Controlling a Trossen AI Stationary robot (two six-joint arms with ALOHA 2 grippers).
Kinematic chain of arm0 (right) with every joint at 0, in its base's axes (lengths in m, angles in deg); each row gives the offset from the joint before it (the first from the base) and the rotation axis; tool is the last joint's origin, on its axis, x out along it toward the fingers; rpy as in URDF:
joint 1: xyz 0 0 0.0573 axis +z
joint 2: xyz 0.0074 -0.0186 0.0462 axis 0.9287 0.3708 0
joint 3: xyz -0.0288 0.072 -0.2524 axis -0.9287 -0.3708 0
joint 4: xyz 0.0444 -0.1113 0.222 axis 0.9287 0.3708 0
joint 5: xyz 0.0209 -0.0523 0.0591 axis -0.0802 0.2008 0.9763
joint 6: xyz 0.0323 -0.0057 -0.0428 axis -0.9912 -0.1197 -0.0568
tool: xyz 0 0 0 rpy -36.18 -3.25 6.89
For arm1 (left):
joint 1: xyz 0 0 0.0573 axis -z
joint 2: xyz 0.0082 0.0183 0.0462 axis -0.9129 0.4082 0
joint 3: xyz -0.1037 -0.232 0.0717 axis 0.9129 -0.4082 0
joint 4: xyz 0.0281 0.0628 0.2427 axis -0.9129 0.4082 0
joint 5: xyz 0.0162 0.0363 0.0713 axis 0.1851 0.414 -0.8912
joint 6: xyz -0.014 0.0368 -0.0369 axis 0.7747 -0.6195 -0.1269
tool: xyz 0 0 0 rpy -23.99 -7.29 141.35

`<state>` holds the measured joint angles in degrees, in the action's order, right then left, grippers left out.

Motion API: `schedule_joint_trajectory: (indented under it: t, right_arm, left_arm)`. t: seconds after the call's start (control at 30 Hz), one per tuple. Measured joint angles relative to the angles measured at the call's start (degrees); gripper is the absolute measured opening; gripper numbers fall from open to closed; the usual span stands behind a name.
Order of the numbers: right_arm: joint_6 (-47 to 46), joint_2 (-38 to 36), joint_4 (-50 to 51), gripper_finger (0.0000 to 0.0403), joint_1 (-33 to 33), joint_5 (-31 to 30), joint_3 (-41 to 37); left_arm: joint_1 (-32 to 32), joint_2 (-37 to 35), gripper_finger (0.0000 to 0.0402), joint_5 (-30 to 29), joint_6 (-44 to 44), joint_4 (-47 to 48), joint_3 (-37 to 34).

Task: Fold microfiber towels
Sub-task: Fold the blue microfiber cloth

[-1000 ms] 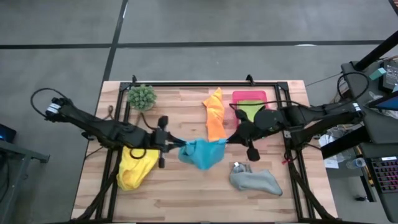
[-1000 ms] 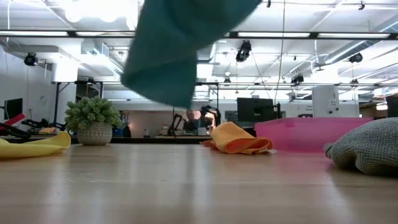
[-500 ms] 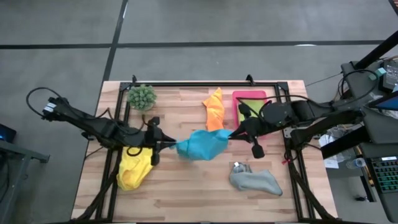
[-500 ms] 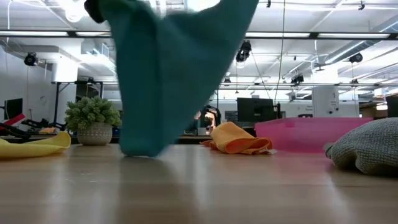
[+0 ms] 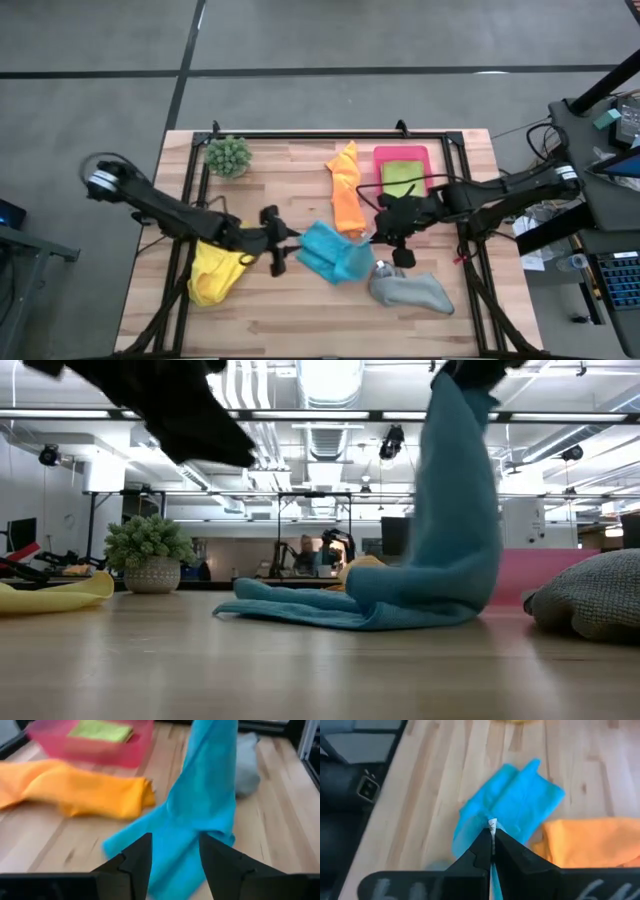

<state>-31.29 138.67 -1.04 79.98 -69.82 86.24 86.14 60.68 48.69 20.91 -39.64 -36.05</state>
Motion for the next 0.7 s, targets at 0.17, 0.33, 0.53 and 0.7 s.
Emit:
schedule_joint_trajectory:
  t: [0.17, 0.33, 0.53, 0.7]
  right_arm:
    - [-1.60, -0.04, -0.45, 0.0009, 0.00, -0.01, -2.42]
    - [-1.89, -0.04, -0.38, 0.0009, 0.00, -0.02, -3.41]
    - [-1.82, -0.07, -0.43, 0.0009, 0.00, -0.03, -3.41]
    - [-1.80, -0.07, -0.41, 0.0009, 0.00, -0.03, -3.41]
  left_arm:
    - [-2.78, 12.65, 0.0148, 1.39, -3.32, -20.95, -0.69]
    - [-6.64, 24.01, 0.0148, 7.86, -2.79, -29.38, 2.87]
    - [-8.26, 32.91, 0.0148, 14.45, -1.18, -28.90, 10.00]
    - [-8.93, 36.32, 0.0148, 15.00, 1.90, -23.01, 14.68]
